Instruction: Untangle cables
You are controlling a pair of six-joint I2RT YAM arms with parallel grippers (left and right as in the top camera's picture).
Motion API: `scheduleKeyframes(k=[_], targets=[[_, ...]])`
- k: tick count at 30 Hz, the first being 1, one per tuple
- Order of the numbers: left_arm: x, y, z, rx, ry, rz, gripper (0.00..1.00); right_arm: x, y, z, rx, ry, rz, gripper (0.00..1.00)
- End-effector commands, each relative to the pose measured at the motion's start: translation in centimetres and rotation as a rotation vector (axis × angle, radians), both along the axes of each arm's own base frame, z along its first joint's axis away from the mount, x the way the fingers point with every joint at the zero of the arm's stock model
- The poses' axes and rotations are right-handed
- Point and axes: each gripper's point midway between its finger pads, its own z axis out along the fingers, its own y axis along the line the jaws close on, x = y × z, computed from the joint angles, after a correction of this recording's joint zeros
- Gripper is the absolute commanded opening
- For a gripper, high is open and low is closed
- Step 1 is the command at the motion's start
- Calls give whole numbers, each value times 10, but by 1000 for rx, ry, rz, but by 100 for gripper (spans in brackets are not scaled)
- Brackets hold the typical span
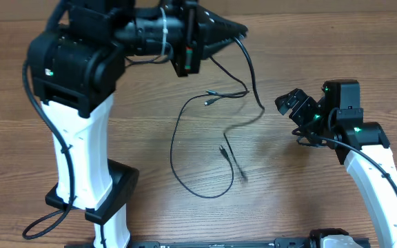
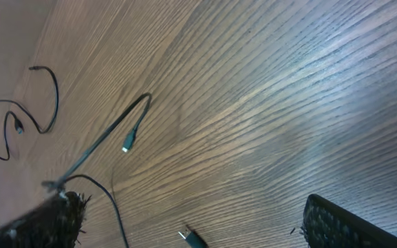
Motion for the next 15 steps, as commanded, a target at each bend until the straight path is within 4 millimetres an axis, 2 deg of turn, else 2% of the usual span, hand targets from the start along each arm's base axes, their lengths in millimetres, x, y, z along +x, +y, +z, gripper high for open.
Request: scheduleKeyframes(k=[1,5,7,10,12,15], targets=[[29,26,-6,82,-124,133,4,4,0,9,4,-29,2,100],[54,52,-22,276,-347,217,4,4,0,9,4,-29,2,100],[57,58,-31,355,-403,218,4,4,0,9,4,-29,2,100],[47,51,-39,353,-357,182,4,4,0,9,4,-29,2,100],[27,33,-37,250,-200,129,4,4,0,9,4,-29,2,100],[6,17,-27,115,1,63,4,4,0,9,4,-29,2,100]])
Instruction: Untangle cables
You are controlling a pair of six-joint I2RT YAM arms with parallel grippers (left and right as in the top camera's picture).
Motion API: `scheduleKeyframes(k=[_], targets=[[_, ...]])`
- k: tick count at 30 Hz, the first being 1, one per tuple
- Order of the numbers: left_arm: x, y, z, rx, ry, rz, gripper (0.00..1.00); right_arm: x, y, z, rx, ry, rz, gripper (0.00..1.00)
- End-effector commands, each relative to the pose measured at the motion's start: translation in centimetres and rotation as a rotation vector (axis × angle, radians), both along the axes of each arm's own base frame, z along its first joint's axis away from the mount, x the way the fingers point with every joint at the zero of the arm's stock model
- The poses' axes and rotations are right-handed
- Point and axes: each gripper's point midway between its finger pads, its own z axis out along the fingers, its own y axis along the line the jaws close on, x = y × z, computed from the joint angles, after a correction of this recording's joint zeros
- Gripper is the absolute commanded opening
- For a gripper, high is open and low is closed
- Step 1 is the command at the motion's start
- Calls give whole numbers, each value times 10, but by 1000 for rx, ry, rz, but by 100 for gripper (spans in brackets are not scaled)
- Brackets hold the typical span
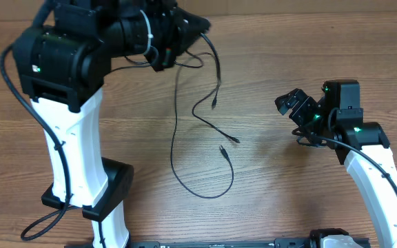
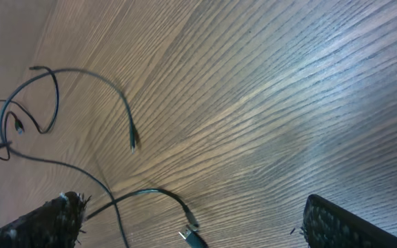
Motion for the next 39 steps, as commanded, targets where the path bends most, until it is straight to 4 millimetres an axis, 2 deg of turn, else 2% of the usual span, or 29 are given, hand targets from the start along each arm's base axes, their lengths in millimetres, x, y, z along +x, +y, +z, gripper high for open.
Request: scheduleKeyframes(k=[1,4,6,9,10,13,15,17,19,22,24,25,27,30,36,39], targets=[[-28,-20,15,-167,209,-74,4,4,0,9,4,-28,1,100],[-22,-17,16,-208,302,-3,4,4,0,9,4,-28,1,100],[-18,-17,23,-254,339,27,4,4,0,9,4,-28,1,100],[-6,-19,46,-304,225,18,4,4,0,9,4,-29,1,100],[-6,-19,48,-306,211,15,4,4,0,9,4,-29,1,100],[-10,-21,45,-301,235,3,4,4,0,9,4,-29,2,100],[-2,-17,43,-290,222,55,4,4,0,9,4,-28,1,100],[20,2,31,-229,178,198,4,4,0,9,4,-28,1,100],[38,34,2,-114,198,386,4,4,0,9,4,-29,1,100],[46,74,-37,104,206,570,4,4,0,9,4,-28,1,100],[54,93,-44,290,64,571,4,4,0,9,4,-28,1,100],[57,99,-46,441,-61,504,4,4,0,9,4,-29,1,100],[58,96,-48,576,-187,375,4,4,0,9,4,-28,1,100],[53,81,-49,681,-337,182,4,4,0,9,4,-28,1,100],[27,32,-45,699,-624,-234,4,4,0,9,4,-27,1,100],[14,8,-51,635,-637,-351,4,4,0,9,4,-29,1,100]])
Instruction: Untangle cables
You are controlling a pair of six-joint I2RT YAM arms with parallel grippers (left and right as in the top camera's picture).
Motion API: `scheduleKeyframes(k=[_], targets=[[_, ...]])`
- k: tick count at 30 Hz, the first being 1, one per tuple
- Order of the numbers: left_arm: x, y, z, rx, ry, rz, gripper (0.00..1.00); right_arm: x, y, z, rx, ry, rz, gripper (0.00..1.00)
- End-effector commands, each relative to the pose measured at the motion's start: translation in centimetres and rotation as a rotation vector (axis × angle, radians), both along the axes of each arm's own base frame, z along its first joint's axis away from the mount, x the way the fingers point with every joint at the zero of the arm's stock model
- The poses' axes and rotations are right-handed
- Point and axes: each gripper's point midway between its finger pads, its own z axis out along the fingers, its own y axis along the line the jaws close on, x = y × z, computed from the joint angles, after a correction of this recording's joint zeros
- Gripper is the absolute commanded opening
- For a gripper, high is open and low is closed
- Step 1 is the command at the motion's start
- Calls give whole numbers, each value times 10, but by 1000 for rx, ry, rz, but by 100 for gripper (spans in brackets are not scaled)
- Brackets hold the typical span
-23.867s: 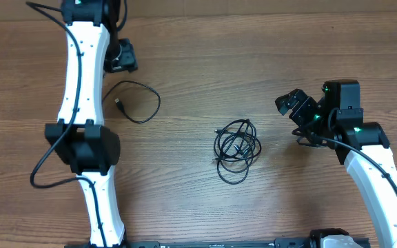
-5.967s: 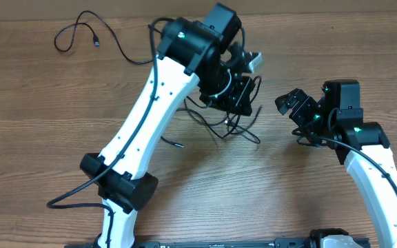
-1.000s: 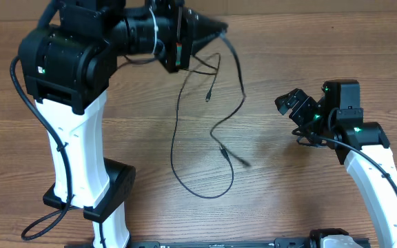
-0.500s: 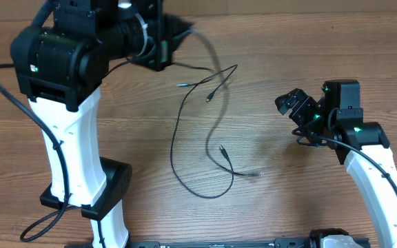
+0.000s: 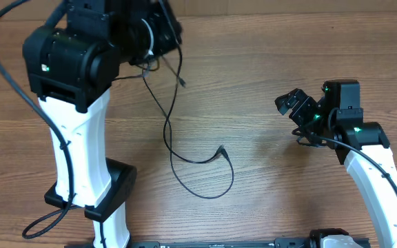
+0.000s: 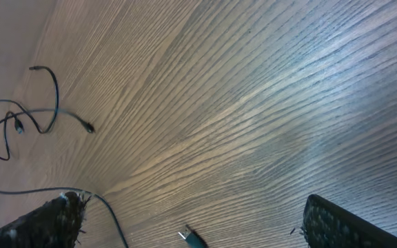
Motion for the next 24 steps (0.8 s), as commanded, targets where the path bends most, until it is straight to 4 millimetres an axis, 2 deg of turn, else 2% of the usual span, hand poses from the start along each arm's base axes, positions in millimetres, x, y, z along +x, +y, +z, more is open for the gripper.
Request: scheduleKeyframes(k=[1,3,5,7,9,12,16,18,19,21,24], targets=[[-22,-42,-9,28,-38,-326,4,4,0,9,3,-27,2,100],[-38,-64,-14,-34,9,-447,4,4,0,9,4,-27,1,100],[-59,-85,-8,-135,36,-608,4,4,0,9,4,-28,2,100],[-82,-101,10,-278,36,-773,4,4,0,9,4,-28,2,100],[-102,-108,34,-424,21,-913,4,4,0,9,4,-27,2,100],[-117,-110,57,-545,17,-1012,4,4,0,9,4,-28,2,100],[-103,-110,44,-496,94,-893,4,4,0,9,4,-28,2,100],[-77,-101,27,-394,77,-759,4,4,0,9,4,-28,2,100],[-64,-94,19,-353,86,-685,4,4,0,9,4,-27,2,100],[-30,-63,-8,-257,170,-435,4,4,0,9,4,-28,2,100],[-9,-32,-35,-221,295,-249,4,4,0,9,4,-28,2,100]])
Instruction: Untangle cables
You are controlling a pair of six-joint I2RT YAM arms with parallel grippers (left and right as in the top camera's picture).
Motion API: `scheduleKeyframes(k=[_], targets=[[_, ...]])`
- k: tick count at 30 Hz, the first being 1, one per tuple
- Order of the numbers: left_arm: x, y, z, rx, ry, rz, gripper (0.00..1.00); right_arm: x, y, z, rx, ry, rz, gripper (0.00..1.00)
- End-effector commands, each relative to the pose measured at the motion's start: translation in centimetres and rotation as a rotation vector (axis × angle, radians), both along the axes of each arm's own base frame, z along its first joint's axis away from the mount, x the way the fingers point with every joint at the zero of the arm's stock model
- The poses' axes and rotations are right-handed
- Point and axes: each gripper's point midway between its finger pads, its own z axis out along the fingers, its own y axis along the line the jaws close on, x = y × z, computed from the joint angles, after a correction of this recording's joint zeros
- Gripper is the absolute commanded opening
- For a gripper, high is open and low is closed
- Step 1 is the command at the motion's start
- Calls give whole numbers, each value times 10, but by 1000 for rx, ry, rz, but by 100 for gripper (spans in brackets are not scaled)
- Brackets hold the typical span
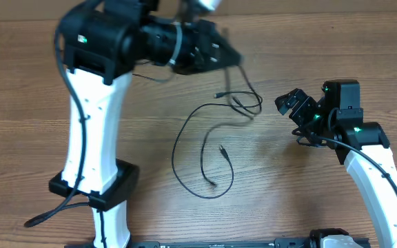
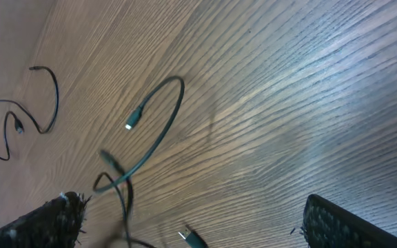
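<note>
My left gripper [image 1: 226,56] hangs above the table's upper middle, blurred, shut on a thin black cable [image 1: 245,103]. The cable drops in small loops below the gripper, and one strand trails down to an end [image 1: 213,183] on the wood. The right wrist view shows the same cable [image 2: 167,114] curling in the air with a bright plug tip [image 2: 131,125]. A second thin cable [image 1: 175,155] lies on the table in a wide loop. My right gripper [image 1: 291,103] rests at the right and is open [image 2: 195,217], holding nothing.
The left arm's white column and black base [image 1: 95,186] stand at the left. A small plug [image 2: 193,238] shows at the bottom edge of the right wrist view, between the fingers and untouched. Bare wood lies between the cables and the right arm.
My left gripper has moved from the upper left to the right and slightly lower, taking the cable with it. The cable's loops now hang near my right gripper. The right arm has not moved.
My left gripper first held the cable above the upper middle. The cable's lower part lay right of centre. At the following two moments the gripper was further left, and the cable was drawn away from the right. Now the gripper is back at the right, and the wide loop still lies on the table.
</note>
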Motion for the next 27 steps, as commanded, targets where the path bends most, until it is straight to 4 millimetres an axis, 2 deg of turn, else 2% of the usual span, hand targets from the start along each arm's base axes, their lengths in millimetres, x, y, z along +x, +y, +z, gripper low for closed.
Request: scheduleKeyframes(k=[1,3,4,8,11,13,20,27], targets=[[45,46,-38,157,124,277,4,4,0,9,4,-28,2,100],[50,49,-59,192,193,282,4,4,0,9,4,-28,2,100],[49,45,-75,219,241,261,4,4,0,9,4,-28,2,100],[37,28,-118,284,389,192,4,4,0,9,4,-28,2,100],[24,15,-139,293,483,133,4,4,0,9,4,-28,2,100],[20,11,-142,302,492,118,4,4,0,9,4,-28,2,100],[4,8,-114,247,438,89,4,4,0,9,4,-28,2,100],[-30,0,-39,27,326,-16,4,4,0,9,4,-28,2,100]])
